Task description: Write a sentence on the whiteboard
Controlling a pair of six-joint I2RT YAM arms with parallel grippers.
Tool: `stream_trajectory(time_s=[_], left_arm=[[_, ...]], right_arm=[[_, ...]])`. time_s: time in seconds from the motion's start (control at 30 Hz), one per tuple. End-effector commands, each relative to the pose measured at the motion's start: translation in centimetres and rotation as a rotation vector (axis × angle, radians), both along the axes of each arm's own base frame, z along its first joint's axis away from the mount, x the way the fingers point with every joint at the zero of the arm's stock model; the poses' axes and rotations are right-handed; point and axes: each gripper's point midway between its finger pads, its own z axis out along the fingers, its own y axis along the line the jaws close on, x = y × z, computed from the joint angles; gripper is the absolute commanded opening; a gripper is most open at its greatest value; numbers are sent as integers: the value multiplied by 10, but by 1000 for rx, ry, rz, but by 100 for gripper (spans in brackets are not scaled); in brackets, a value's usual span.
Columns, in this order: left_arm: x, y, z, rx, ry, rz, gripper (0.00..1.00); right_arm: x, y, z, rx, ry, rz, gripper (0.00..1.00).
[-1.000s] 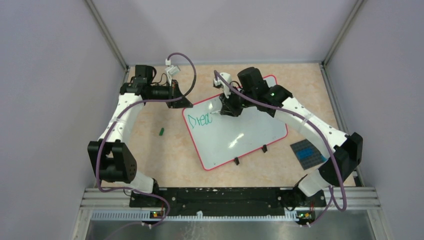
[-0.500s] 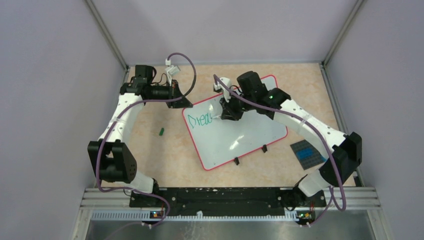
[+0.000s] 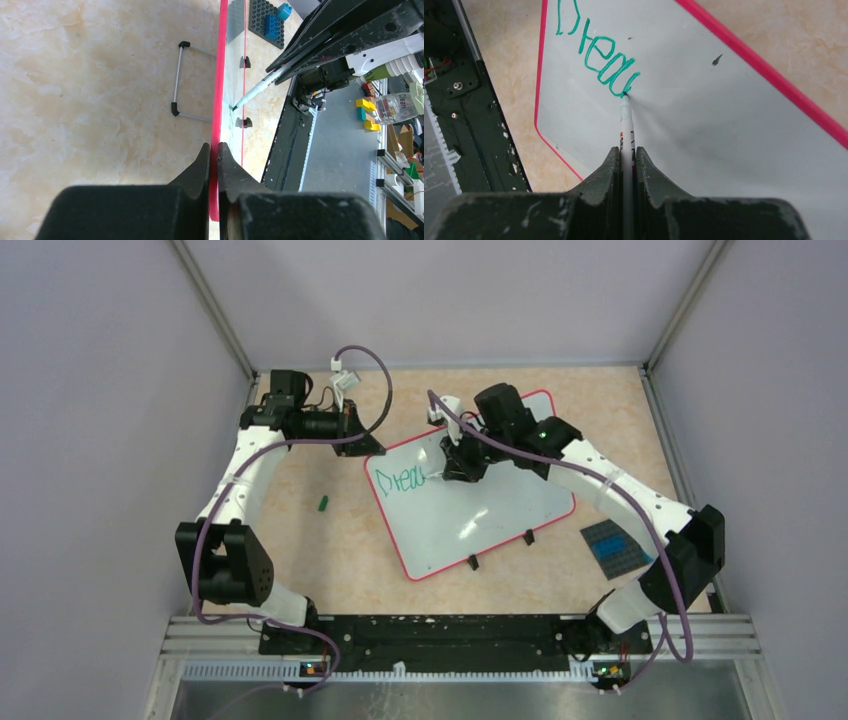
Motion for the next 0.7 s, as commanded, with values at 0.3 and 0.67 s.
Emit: stream_trajectory(time_s=[0.3, 0.67], left_arm=[[-11, -4, 0, 4, 35, -8, 0], [-10, -4, -1, 4, 38, -9, 0]], right_arm=[[39, -1, 42, 64, -117, -84, 0], [22, -17, 17, 22, -68, -73, 0]])
